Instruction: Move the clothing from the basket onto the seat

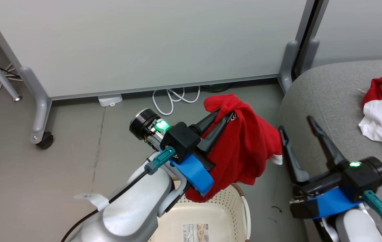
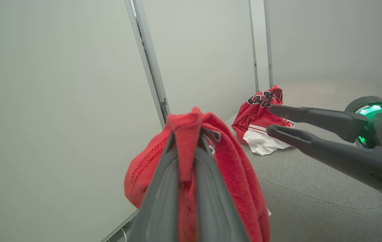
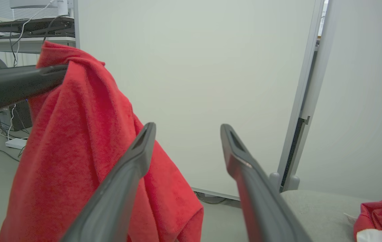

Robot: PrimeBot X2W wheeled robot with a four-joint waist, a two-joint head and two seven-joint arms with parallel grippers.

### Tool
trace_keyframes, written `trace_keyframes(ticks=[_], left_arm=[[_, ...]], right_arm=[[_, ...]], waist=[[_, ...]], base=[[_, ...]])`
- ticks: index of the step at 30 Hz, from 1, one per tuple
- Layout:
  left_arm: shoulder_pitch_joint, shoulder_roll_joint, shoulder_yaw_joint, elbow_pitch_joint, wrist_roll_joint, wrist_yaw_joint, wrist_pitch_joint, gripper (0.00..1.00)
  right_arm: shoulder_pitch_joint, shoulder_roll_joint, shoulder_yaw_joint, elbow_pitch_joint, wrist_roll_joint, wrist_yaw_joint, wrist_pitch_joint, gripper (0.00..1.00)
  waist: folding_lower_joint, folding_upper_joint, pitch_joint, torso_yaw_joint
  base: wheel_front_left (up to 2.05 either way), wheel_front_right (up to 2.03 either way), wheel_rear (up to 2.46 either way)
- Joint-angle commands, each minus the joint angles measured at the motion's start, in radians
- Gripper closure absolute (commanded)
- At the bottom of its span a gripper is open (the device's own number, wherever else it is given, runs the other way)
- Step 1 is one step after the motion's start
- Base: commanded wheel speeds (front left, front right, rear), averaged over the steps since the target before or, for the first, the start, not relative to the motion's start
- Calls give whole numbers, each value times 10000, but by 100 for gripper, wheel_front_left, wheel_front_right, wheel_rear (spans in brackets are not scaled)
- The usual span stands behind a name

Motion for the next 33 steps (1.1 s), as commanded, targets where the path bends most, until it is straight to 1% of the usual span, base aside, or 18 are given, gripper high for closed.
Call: trace_keyframes(ticks=[1, 6, 7, 9, 18, 23, 24, 25, 26, 33], left_arm=[[-78, 21, -7, -43, -42, 27, -53, 100], [-146, -33, -66, -53, -33, 38, -94, 100], [-146, -33, -66, -53, -33, 38, -94, 100], [-184, -67, -103, -62, -22, 41, -96, 100], [-348, -247, -391, -262, 36, -24, -166, 100], [-470, -307, -497, -331, 28, -54, -186, 100], [-485, -315, -513, -338, 23, -59, -193, 100], [-492, -318, -525, -344, 14, -64, -202, 100], [-502, -316, -541, -349, 4, -47, -209, 100], [-509, -242, -563, -301, -36, -15, -239, 100]], right_arm=[[-260, -240, 482, -59, 96, 5, -6, 0], [-686, -683, 1610, 241, 331, 5, -6, 0], [-686, -683, 1610, 241, 331, 5, -6, 0], [-886, -803, 1968, 418, 426, 5, -8, 0], [-2002, -1299, 3254, 1648, 950, 5, -8, 0], [-2563, -1336, 3788, 2250, 1288, 5, -6, 0], [-2657, -1321, 3854, 2337, 1357, 5, -8, 5], [-2728, -1286, 3899, 2409, 1402, 5, -8, 82], [-2766, -1276, 3939, 2507, 1441, 5, -6, 100], [-2734, -1172, 3853, 2661, 1555, 5, -6, 100]], waist=[[-1, -1, 33, 30], [-1, -1, 99, 114], [-1, -1, 99, 114], [-1, -1, 122, 157], [-1, -1, 273, 371], [-1, -1, 362, 480], [-1, -1, 372, 501], [-1, -1, 377, 522], [-1, -1, 378, 542], [-1, -1, 368, 640]], base=[[0, 0, 0], [0, 0, 0], [0, 0, 0], [0, 0, 0], [0, 0, 0], [0, 0, 0], [0, 0, 0], [0, 0, 0], [0, 0, 0], [0, 0, 0]])
